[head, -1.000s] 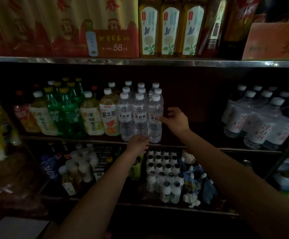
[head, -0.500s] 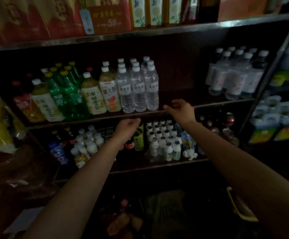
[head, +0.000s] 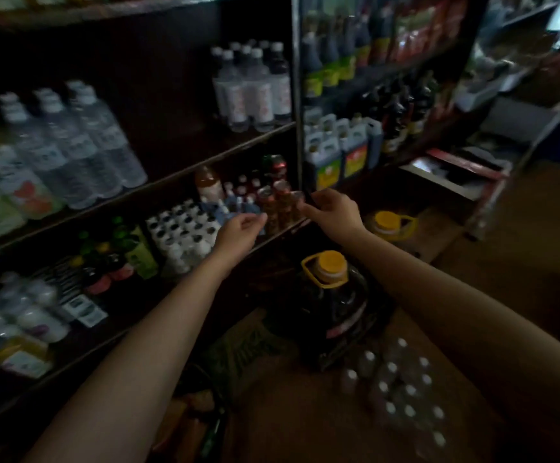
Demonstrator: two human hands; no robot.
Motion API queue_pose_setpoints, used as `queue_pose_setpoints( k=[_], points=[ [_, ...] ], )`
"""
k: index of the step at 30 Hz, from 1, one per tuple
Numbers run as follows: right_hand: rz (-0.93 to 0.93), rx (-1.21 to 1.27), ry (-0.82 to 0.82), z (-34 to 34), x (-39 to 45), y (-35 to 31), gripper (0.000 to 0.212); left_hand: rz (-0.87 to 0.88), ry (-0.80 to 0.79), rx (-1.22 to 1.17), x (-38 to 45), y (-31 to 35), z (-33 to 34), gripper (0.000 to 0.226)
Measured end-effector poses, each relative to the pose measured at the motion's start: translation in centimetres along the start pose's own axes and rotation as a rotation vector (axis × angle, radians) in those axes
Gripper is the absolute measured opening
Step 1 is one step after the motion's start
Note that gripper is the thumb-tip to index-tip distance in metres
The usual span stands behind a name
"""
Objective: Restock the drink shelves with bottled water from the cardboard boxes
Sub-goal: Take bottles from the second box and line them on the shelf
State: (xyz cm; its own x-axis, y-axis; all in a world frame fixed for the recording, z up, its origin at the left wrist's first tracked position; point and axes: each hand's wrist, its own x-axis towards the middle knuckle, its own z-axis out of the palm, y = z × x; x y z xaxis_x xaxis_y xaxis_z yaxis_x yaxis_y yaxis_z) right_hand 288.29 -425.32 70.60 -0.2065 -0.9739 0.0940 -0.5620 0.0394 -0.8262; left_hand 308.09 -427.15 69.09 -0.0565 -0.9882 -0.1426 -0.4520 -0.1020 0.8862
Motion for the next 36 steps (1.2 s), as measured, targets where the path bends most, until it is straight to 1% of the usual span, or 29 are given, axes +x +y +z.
queue_pose_setpoints(
  k=[3,6,10,13,15,16,20,25,31,34,36],
  points=[
    [0.075,-0.013,0.048,-4.2,-1.9,5.1,0.056,0.017,-0.078,0.023,-1.2,1.2,5.7,0.042],
    [0.156,-0.012,0.061,-7.9,-4.2,9.9,0.054,0.014,-0.114,-0.006,-2.6,1.9,10.9,0.042],
    [0.223,-0.02,-0.02,-11.4,-7.0,15.7,0.051,-0.061,-0.14,-0.033,-4.3,1.1,16.5,0.036],
    [0.267,-0.016,-0.09,-11.7,-8.3,20.0,0.053,-0.09,-0.123,-0.069,-5.4,-0.7,19.7,0.025],
    [0.288,-0.025,-0.118,-11.0,-9.2,22.6,0.053,-0.117,-0.127,-0.065,-6.0,-3.1,21.5,0.018],
    [0.299,-0.032,-0.133,-10.4,-9.6,23.9,0.053,-0.125,-0.128,-0.058,-6.1,-4.5,22.5,0.018],
    [0.347,-0.011,-0.21,-6.1,-11.2,29.7,0.05,-0.19,-0.154,0.019,-5.7,-11.3,26.7,0.031],
    [0.377,-0.016,-0.263,1.4,-11.9,39.3,0.041,-0.271,-0.214,0.092,-3.0,-21.8,33.2,0.034],
    [0.381,-0.035,-0.254,10.2,-12.1,53.1,0.043,-0.352,-0.28,0.131,0.8,-36.8,41.1,0.041],
    [0.383,-0.005,-0.243,13.9,-11.4,58.9,0.043,-0.376,-0.32,0.14,2.6,-43.8,44.7,0.051],
    [0.36,-0.039,-0.228,16.3,-10.8,62.2,0.042,-0.382,-0.353,0.154,3.5,-47.8,46.7,0.059]
  ],
)
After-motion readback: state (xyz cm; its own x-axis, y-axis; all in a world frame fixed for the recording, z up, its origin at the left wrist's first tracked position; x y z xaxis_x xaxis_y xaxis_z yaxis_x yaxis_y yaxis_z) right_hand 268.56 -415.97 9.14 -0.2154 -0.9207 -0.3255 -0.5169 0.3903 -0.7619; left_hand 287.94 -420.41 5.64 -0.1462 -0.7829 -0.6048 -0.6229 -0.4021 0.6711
